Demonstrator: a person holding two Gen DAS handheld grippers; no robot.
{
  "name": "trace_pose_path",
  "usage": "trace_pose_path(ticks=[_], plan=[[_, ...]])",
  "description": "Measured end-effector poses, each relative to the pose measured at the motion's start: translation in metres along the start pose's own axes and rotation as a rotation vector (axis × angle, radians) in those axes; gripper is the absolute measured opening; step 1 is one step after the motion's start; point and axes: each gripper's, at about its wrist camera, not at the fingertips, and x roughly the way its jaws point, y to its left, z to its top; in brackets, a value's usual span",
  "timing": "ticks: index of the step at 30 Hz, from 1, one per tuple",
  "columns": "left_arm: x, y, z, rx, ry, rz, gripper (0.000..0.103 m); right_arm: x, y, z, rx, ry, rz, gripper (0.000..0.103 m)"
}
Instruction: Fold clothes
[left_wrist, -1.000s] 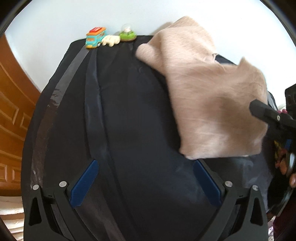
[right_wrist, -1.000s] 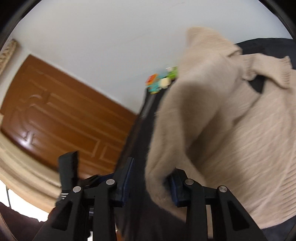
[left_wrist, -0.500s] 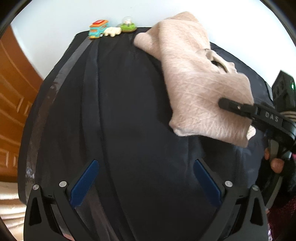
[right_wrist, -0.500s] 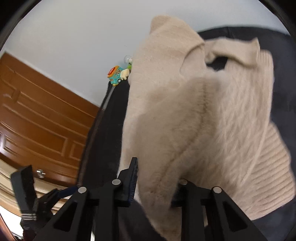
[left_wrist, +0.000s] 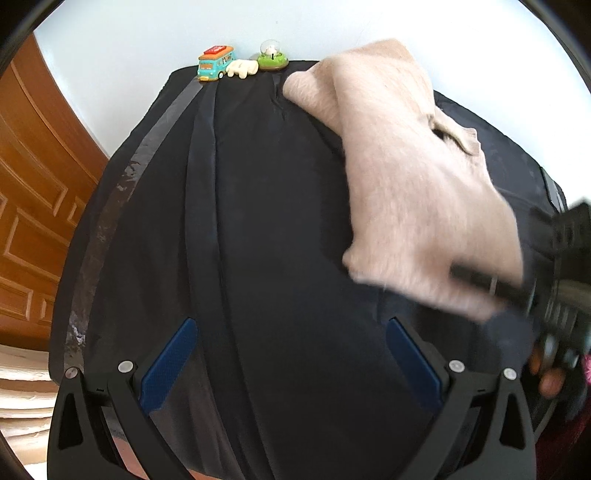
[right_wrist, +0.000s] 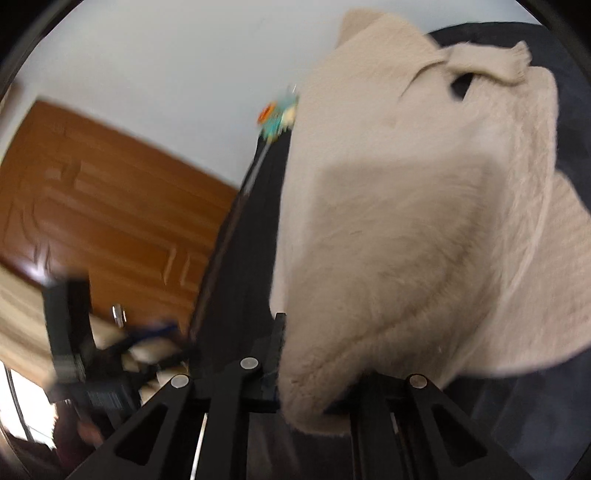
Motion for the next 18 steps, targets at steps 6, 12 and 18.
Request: trace_pose_path(ticks=[6, 12, 18], plan=[[-0.01, -0.007, 0.0, 0.007, -0.024, 0.008, 0.102, -0.003, -0.006, -0.057, -0.034, 0.138, -0.045, 0.012], [-0.025, -0.019, 0.005, 0.073, -0.083, -0.005, 0.102, -0.042, -0.007, -0.1, -0.109, 0.204, -0.204, 0.012], [-0.033, -0.043, 0.013, 0.184, -0.19, 0.004, 0.102, -0.082, -0.014, -0.13, -0.175, 0.235, -0.409, 0.012]])
